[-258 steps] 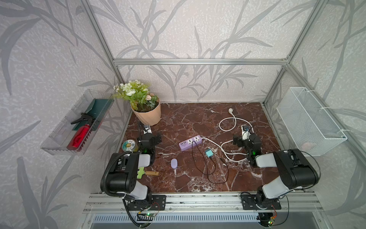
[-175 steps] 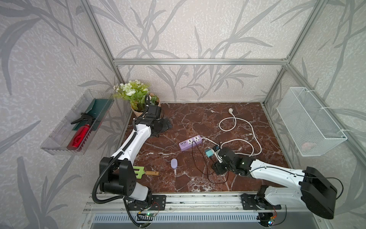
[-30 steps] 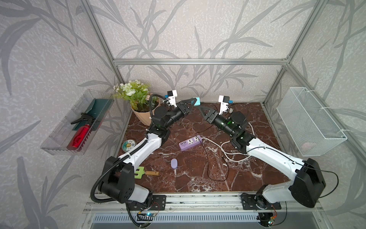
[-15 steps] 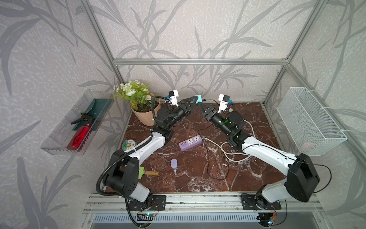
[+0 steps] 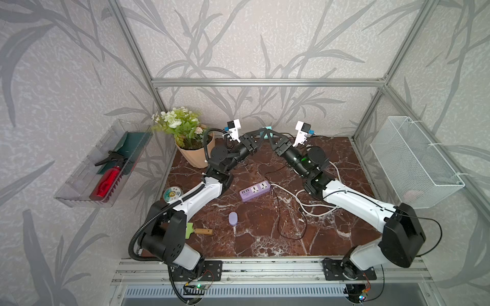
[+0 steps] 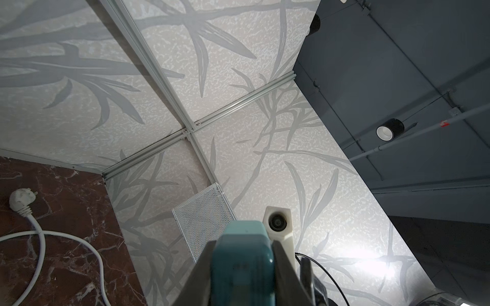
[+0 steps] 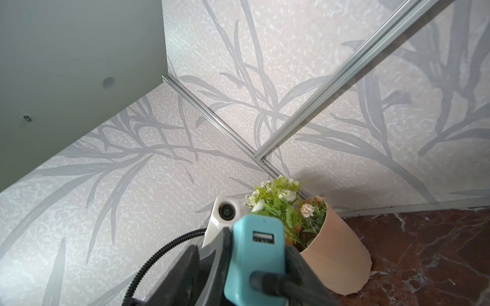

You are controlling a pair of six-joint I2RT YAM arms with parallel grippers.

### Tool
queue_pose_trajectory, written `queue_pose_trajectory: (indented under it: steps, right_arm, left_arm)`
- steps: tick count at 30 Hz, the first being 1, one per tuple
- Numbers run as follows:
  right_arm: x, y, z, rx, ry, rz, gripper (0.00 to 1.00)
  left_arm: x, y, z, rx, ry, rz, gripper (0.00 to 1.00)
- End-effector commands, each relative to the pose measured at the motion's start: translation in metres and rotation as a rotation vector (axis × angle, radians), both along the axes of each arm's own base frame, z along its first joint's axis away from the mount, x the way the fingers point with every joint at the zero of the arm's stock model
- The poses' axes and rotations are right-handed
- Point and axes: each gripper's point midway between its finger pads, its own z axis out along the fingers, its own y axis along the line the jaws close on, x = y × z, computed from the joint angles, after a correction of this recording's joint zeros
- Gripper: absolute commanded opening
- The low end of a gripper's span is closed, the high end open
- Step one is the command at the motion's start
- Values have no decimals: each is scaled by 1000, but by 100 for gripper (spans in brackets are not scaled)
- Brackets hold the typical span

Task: Charge the bluetooth headset
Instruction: Pick up the plug from the center of the board.

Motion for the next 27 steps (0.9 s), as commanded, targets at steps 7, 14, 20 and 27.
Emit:
queue_pose_trajectory:
  steps: [7,14,20,27]
  right_arm:
    - [-5,1,29,74,-61,33,34]
    - [-6,6,21,45,-49,55,13]
    - [-10,3,10,-109,-33,18,6]
    - [-3,-36,-7,-205,15,-88,5]
  left_arm:
    - [-7,5,22,-64,-36,-1,4]
    - [-5,1,23,-77,-20,-32,12]
    - [-1,-2,13,-61,31,-58,74]
    - [-5,8,-14,14,123,-50,99]
